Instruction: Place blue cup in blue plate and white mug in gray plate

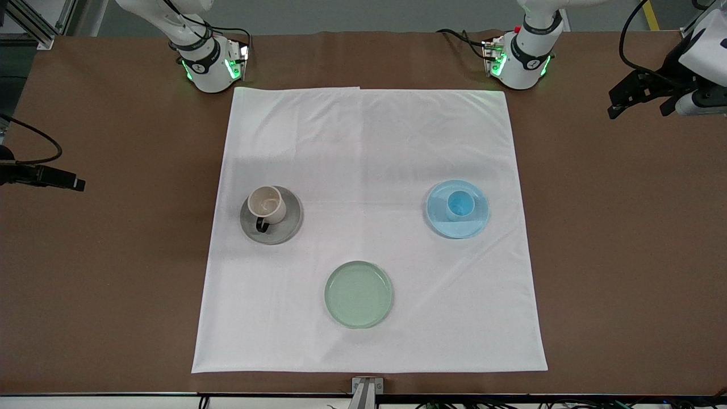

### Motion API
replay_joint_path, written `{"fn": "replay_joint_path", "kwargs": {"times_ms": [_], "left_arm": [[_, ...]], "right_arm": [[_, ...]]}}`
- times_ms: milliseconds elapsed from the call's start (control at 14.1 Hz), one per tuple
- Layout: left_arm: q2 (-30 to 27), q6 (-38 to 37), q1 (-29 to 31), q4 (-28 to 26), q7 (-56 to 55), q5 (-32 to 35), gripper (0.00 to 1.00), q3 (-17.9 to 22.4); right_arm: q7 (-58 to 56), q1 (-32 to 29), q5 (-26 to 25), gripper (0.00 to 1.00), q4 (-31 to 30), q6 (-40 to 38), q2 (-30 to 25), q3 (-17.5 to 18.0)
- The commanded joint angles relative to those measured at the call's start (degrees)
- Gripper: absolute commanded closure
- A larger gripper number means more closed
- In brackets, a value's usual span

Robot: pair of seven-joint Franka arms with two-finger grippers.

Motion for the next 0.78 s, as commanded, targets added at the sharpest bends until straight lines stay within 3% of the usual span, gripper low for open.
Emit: {"fn": "replay_joint_path", "kwargs": {"times_ms": [0, 213, 567, 709], "left_arm": [[-1.11, 0.89, -0.38, -0.98, -0.38, -0.88, 0.00, 0.24], [-0.32, 0.89, -0.38, 0.08, -0.21, -0.53, 0.00, 0.24], [-0.23, 0.89, -0.12, 0.16, -0.21, -0.17, 0.00, 0.24], [-0.23, 0.80, 0.23, 0.16, 0.32, -0.17, 0.00, 0.41]], "right_arm": [[-0.65, -0.33, -0.68, 0.00, -1.44, -2.13, -3.38, 0.48], [-0.66, -0.33, -3.57, 0.00, -5.04, -1.88, -7.24, 1.52], [-0.74, -1.20, -3.76, 0.00, -9.26, -1.96, -13.40, 2.67], [-0.66, -2.52, -4.54, 0.00, -10.14, -2.14, -15.77, 4.69]]}}
